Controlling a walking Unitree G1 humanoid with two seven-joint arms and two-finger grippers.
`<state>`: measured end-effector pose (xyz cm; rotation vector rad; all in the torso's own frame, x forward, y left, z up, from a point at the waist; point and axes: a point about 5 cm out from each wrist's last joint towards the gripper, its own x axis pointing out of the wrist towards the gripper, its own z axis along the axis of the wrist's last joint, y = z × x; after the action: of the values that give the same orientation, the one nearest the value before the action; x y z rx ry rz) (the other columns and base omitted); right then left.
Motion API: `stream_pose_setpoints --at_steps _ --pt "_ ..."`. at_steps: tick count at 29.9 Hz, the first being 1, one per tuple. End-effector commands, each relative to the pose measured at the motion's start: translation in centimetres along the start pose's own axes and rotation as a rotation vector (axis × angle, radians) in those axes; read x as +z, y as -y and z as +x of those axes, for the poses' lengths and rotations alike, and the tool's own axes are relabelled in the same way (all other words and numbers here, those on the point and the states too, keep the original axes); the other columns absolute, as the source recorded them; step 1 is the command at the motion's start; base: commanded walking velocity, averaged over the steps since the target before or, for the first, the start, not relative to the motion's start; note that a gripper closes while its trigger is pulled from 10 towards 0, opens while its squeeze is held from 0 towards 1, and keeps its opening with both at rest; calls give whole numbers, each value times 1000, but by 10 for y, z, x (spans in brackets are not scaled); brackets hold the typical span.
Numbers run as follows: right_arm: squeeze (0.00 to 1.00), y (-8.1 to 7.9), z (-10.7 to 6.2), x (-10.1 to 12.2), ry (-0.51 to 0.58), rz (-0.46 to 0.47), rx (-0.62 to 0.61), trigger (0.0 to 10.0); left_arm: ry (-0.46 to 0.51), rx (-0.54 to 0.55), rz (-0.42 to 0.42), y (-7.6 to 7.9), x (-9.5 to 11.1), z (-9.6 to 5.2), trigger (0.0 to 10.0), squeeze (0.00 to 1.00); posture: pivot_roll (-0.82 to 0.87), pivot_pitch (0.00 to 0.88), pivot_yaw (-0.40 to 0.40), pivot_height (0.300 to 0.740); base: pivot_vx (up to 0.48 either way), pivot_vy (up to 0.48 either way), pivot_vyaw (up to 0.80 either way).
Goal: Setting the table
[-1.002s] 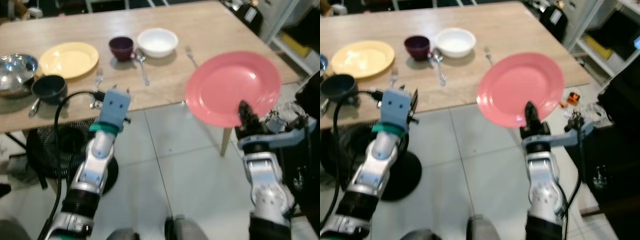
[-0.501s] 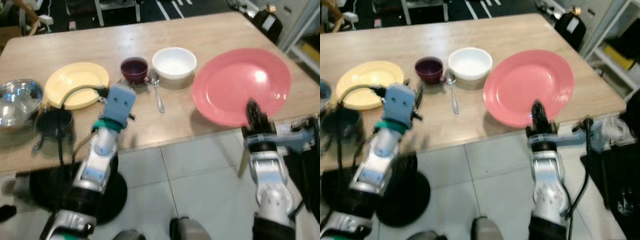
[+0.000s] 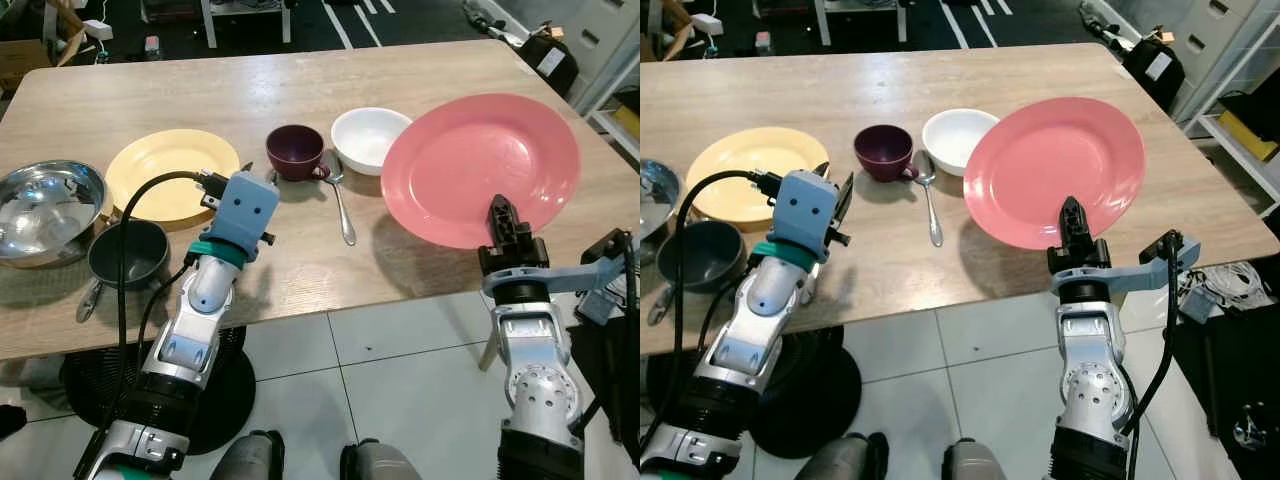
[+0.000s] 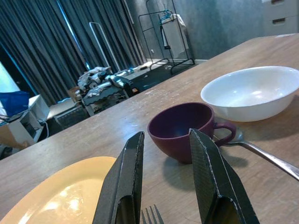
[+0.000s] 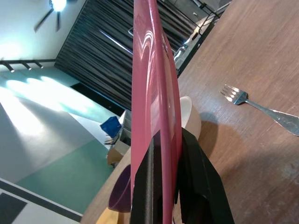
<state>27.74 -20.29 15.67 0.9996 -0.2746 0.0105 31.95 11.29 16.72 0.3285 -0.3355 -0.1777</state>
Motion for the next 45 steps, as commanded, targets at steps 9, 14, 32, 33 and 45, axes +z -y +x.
stream_pose_setpoints --at_steps 9,14,32,33,45 --pt "0 19 3 -9 -41 -111 -121 10000 -40 -12 -35 1 -5 -7 10000 0 -23 0 39 740 0 0 0" --pt "0 34 12 -12 -90 -165 -230 10000 -55 -10 -35 -3 -6 -12 10000 0 9 0 28 740 0 0 0" --pt "0 48 -27 -18 -164 -179 -269 10000 -100 -24 -42 -1 -13 -21 10000 0 -15 0 32 740 0 0 0" --pt "0 48 -27 -21 -170 -181 -269 10000 -101 -29 -44 0 -13 -20 10000 0 -15 0 32 740 0 0 0" --pt "1000 38 -12 -35 -208 -218 -208 10000 -105 -28 -48 1 -11 -21 10000 0 -1 0 24 740 0 0 0"
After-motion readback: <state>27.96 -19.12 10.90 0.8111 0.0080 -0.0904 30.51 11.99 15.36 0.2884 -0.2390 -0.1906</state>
